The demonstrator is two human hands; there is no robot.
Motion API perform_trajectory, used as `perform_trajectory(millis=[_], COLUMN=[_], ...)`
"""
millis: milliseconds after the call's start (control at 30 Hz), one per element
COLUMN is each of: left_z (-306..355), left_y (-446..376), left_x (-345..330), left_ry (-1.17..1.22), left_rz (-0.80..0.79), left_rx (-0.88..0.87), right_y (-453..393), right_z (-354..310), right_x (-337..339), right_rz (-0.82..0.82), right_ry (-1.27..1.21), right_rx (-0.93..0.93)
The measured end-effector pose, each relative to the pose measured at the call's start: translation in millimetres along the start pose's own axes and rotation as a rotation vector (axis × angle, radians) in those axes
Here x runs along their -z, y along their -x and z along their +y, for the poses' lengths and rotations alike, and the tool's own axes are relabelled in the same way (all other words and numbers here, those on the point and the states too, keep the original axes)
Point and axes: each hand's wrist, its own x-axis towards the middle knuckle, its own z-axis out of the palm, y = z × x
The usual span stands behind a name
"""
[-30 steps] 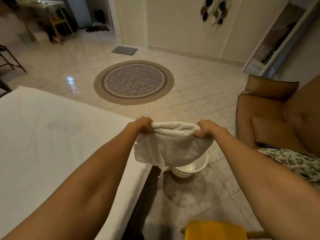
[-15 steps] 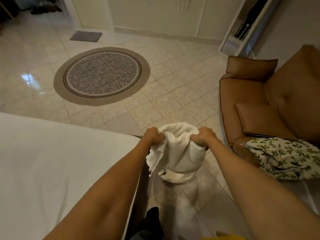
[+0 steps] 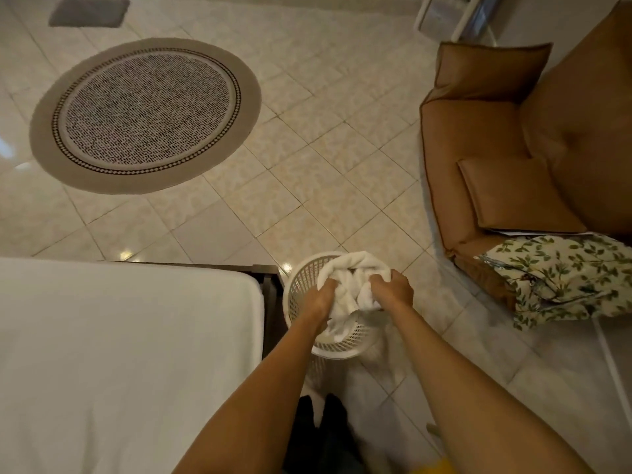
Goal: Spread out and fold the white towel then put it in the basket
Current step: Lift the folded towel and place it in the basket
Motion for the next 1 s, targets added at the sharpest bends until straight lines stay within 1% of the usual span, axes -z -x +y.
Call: perform_trajectory(millis=[100,200,300,400,500,533,600,733,833,1000], left_z=[-13.7,-23.0,-35.0,-53.0,-74.6,-81.4,-90.4,-95.5,-107.0,-123.8], left_y=[-19.8,-33.3,-49.2,-71.2,-99.5,-110.1,-129.2,-165.4,-201.1,-237.8], left_x=[-11.6,-19.8,-21.0,-19.4,-18.9,-20.1,-22.7,-23.7,-22.1,-18.9], left_ry=[0.001,0.008,0.005,-0.034,-0.041,-0.033,-0.037,-0.083,-0.106,-0.097], left_rz=[0.016,-0.022,-0.062,-0.081,-0.079,-0.079,-0.095,-0.14,-0.134,-0.114], left_rx=[-0.012,-0.031,-0.039,-0.023,0.029,0.052,0.095,0.129,0.148,0.171], right_y=[-14.9,-30.3,-57.7,-77.3,-101.8,-118.9,-135.3,-152.9,-162.7,-179.7], right_z=[23.0,44.3,71.6,94.7,120.5,139.6,157.0,156.3,148.9,152.9], right_x=[-4.4,-16.1,-35.0,-52.6,-72.5,-83.3,-95.7,-109.2,-122.3,-148.3], right_rz=[-0.049,-0.139,-0.249,-0.305,-0.312,-0.322,-0.354,-0.302,-0.306,-0.258], right_ry=[-0.141,-0.268,-0.323,-0.343,-0.319,-0.305,-0.277,-0.23,-0.204,-0.159], right_rx=[-0.037,-0.135,-0.171,-0.177,-0.21,-0.22,-0.25,-0.232,-0.212,-0.221])
